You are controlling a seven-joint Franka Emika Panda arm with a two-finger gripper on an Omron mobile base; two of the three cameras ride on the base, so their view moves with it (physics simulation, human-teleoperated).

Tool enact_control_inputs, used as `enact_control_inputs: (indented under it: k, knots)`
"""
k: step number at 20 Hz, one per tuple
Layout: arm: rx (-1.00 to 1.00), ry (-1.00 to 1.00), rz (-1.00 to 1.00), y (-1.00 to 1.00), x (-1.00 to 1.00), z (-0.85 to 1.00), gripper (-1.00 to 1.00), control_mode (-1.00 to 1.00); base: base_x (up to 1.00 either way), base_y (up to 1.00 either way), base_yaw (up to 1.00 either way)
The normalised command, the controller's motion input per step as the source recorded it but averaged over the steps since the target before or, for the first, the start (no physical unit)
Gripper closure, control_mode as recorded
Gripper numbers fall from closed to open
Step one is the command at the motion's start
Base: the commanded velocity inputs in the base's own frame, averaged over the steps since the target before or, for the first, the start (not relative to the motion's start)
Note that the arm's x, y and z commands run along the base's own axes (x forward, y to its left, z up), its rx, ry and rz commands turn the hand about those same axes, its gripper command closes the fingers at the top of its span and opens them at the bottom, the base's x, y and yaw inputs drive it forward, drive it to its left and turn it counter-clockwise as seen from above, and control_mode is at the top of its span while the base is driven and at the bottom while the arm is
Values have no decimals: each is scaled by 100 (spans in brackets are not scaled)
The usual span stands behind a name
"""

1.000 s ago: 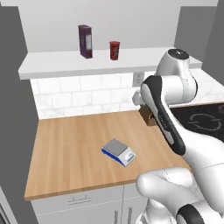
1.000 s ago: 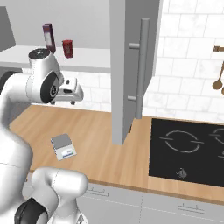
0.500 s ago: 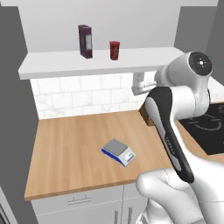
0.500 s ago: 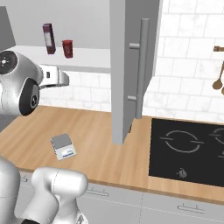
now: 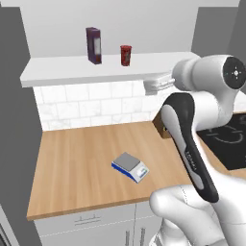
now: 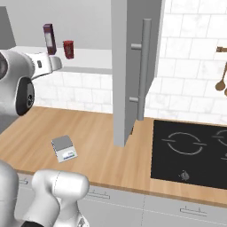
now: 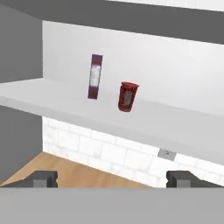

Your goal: Pick the yogurt and place it on the digital scale for weighing, and close the cabinet.

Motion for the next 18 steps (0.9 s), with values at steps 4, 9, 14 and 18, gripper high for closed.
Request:
enact_control_inputs:
  k: [4, 9, 14, 18]
  knots:
    - [3, -26, 12, 8, 4, 34, -100, -100, 0, 0, 0]
    - [1, -11, 2, 0, 18, 16, -100, -100, 0, 0, 0]
    - [0, -1, 0, 0, 43, 24, -100, -100, 0, 0, 0]
    - [1, 6, 1, 0, 55, 4, -100, -100, 0, 0, 0]
